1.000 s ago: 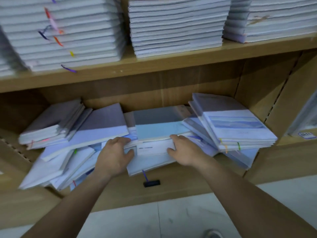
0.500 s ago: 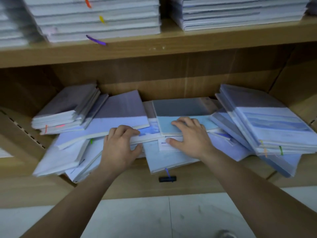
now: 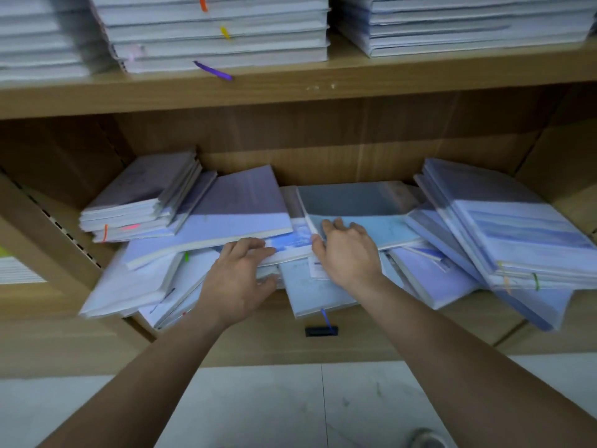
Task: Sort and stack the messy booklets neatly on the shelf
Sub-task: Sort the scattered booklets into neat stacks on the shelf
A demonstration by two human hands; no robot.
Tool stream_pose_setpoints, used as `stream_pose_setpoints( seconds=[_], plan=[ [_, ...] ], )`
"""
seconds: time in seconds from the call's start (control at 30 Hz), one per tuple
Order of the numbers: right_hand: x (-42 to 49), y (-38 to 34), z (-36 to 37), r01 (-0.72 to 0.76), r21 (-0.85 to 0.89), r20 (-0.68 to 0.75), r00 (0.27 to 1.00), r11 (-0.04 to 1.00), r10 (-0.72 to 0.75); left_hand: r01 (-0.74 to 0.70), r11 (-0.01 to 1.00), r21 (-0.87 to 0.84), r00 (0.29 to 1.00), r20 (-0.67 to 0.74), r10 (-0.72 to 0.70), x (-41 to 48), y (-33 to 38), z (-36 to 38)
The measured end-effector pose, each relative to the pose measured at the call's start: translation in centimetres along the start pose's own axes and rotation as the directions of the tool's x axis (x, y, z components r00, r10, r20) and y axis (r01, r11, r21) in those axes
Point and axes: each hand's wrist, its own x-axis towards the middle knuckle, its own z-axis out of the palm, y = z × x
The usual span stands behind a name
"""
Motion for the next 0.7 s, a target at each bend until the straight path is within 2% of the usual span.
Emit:
stream_pose_setpoints(
  seconds=[0.17,0.27,0.5,0.6,0.7],
  plan=[
    [-2.6,1.0,-2.0,0.144,-0.033,0.047,0.989,0.989,-0.143,0.030,0.998,-0.047,0.999,0.033,-0.028,0.1,-0.5,-0.7],
    [-5.2,2.7,-3.4,0.223,0.017,0.112,0.968,0.975,-0.224,0.065,0.995,-0.082,0.997,0.051,-0.061,0.2,-0.5,-1.1],
    [-9.9,6.7,-2.1,0.252,0.158,0.173,0.945,0.955,-0.278,0.085,0.996,-0.033,0.989,0.126,-0.080,-0.4,0.2,-1.4],
    [-11.7,7.9,-2.5,0.281,0.187,0.164,0.936,0.941,-0.312,0.072,0.996,-0.053,0.997,0.037,-0.070,-1.1,0.9,-1.8],
    [-12.5,8.2,-2.8,0.261,0.160,0.130,0.951,0.952,-0.282,0.085,0.980,-0.182,0.995,-0.028,-0.092,-1.5,2.4,-2.1]
  ],
)
